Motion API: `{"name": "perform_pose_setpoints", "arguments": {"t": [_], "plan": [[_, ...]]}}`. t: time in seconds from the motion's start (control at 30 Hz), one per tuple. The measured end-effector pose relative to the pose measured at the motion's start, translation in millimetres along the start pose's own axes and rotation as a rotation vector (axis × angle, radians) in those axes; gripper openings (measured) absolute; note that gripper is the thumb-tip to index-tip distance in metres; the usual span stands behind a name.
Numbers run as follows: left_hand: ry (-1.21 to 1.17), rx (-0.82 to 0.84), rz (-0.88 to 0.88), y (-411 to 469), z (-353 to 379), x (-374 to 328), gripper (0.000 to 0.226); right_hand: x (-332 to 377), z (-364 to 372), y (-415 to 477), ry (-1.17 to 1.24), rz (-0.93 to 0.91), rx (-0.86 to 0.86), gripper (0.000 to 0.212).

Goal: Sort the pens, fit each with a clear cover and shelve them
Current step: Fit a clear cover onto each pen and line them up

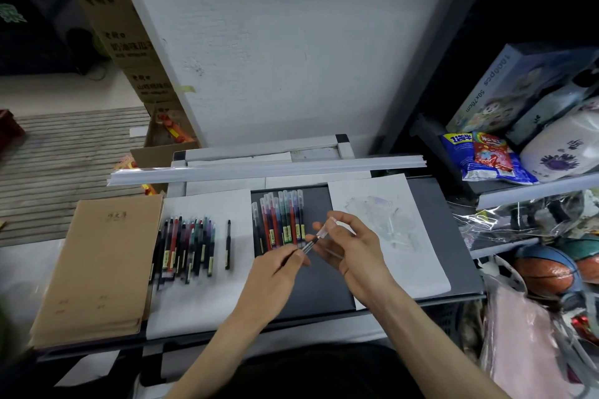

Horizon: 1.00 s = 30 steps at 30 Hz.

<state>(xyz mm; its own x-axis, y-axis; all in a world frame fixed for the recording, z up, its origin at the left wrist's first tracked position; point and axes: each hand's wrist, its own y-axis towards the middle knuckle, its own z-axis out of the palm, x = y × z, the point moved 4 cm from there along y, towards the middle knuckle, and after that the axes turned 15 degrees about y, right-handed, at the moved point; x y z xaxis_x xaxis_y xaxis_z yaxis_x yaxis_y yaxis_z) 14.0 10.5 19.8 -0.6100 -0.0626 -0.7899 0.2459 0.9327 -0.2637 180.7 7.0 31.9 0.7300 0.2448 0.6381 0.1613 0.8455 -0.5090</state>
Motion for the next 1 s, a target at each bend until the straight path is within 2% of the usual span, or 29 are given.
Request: {"name": "perform_pose_setpoints", "arguments": {"t": [0.27,0.47,0.67,0.87,1.0], "plan": [[-0.078,0.019,-0.005,1.3,1.9,-4.4,0.037,-6.8,3.8,-5.3,-0.121,-0.064,0.044,0.020],[-0.402,0.199,-0.209,2.1,4.1,-6.3,0.034,-2.2,5.1,-2.7,-0.124,-0.084,0.076,0.021],[-0.629,0.347,-0.324,1.9,7.1,-12.4,0.029,5.5,4.7,3.3,-0.164,-0.098,0.121,0.018],[-0.839,0.426,-0.445,-1.0,18.2,-11.7,0.023,5.2,0.9,9.4,-0.217,-0.083,0.137,0.015],[-0.823,0.411,-0.404,2.9,20.2,-11.3,0.026,3.2,-0.2,13.1,-0.237,-0.060,0.142,0.019]]}}
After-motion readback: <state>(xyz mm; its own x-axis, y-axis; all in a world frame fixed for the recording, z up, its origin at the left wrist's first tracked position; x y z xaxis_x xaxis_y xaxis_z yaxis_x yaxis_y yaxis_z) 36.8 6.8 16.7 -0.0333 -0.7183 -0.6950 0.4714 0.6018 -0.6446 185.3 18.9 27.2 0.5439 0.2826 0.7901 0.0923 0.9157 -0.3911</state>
